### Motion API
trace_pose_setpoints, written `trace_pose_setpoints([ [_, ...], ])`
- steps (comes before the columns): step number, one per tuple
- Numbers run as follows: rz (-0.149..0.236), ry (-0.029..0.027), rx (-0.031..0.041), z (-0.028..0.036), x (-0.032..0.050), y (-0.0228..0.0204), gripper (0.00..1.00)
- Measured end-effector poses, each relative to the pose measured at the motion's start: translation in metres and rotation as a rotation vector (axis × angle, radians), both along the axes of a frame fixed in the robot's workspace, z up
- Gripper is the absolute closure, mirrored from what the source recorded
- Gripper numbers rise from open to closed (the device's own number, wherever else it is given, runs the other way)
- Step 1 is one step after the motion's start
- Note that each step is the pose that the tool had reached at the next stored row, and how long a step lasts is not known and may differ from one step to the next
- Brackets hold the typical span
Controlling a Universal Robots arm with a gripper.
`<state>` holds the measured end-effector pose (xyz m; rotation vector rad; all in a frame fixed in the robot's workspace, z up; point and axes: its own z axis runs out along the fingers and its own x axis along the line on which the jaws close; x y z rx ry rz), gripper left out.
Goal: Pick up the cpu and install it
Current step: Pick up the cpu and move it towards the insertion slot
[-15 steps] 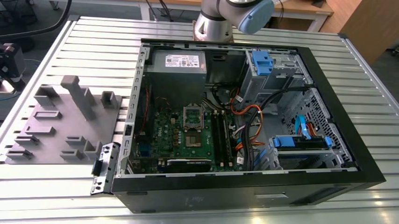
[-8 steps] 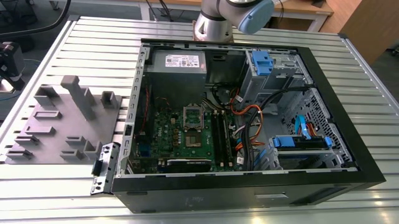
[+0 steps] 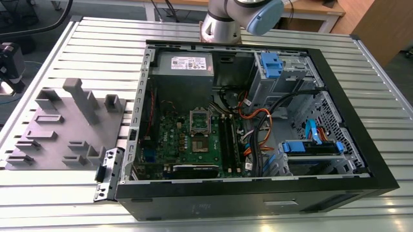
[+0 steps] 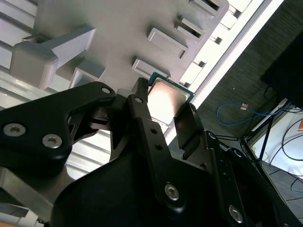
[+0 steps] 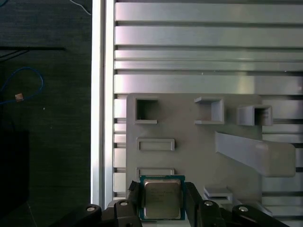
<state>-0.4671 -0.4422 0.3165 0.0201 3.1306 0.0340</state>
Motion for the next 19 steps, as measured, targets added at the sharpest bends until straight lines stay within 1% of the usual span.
trace_pose_setpoints([
  [9,0.000,-0.0001,0.0000,0.0087,0.0000,0.0000,0.53],
  [17,0.000,-0.0001,0.0001,0.0154,0.0000,0.0003,0.53],
  [19,0.000,-0.0003,0.0002,0.0163,0.0000,0.0003,0.53],
])
